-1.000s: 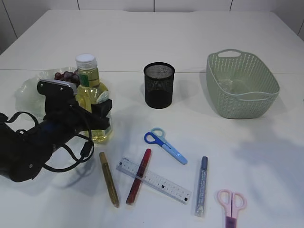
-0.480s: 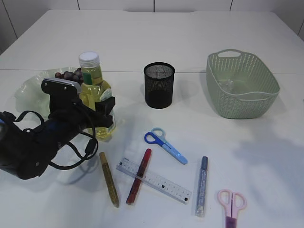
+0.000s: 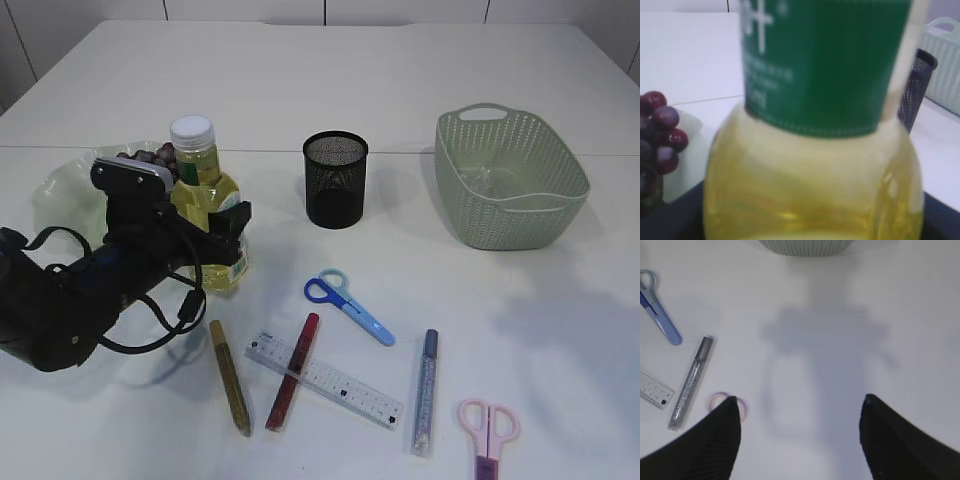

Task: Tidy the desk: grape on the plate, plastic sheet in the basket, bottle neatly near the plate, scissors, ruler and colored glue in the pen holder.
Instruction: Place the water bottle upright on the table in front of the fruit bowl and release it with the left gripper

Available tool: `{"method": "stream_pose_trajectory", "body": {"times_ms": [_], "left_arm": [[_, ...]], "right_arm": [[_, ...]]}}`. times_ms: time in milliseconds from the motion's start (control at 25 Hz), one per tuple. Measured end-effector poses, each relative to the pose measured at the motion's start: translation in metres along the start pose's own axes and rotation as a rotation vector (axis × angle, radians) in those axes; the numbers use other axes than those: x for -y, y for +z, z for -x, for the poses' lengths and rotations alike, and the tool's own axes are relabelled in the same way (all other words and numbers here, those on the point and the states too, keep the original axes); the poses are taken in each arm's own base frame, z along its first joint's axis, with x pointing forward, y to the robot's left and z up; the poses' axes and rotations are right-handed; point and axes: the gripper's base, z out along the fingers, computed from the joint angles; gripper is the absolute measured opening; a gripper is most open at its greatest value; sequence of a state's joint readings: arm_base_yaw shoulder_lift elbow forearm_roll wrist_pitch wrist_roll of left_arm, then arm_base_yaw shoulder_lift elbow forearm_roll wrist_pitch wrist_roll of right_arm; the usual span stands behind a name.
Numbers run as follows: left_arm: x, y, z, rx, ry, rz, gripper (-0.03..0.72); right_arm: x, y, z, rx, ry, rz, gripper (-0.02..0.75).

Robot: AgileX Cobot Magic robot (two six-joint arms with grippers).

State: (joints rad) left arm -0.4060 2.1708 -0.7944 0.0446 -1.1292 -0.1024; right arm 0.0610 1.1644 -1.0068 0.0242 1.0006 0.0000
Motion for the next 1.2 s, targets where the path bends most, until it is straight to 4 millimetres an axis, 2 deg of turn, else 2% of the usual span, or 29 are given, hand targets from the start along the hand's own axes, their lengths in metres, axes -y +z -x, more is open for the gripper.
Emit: {"method": "stream_pose_trajectory", "body": {"times_ms": [480,840,1200], "left_arm": [[0.004,-0.003,0.031,0.088,0.008,-0.021,0.599],[0.012,-0.018,0.093,0.224,0.036,-0.059,0.594],[0.014,-0.05,0.147,0.103,0.032,-0.009,0.581]], "right_arm": [[0.0,0.0,0.0,0.0,-0.003,-0.005,0.575],[0.001,0.0,0.0,0.0,-0.004,-0.007,0.575],[0.001,0.0,0.0,0.0,-0.008,-0.013,0.575]]}}
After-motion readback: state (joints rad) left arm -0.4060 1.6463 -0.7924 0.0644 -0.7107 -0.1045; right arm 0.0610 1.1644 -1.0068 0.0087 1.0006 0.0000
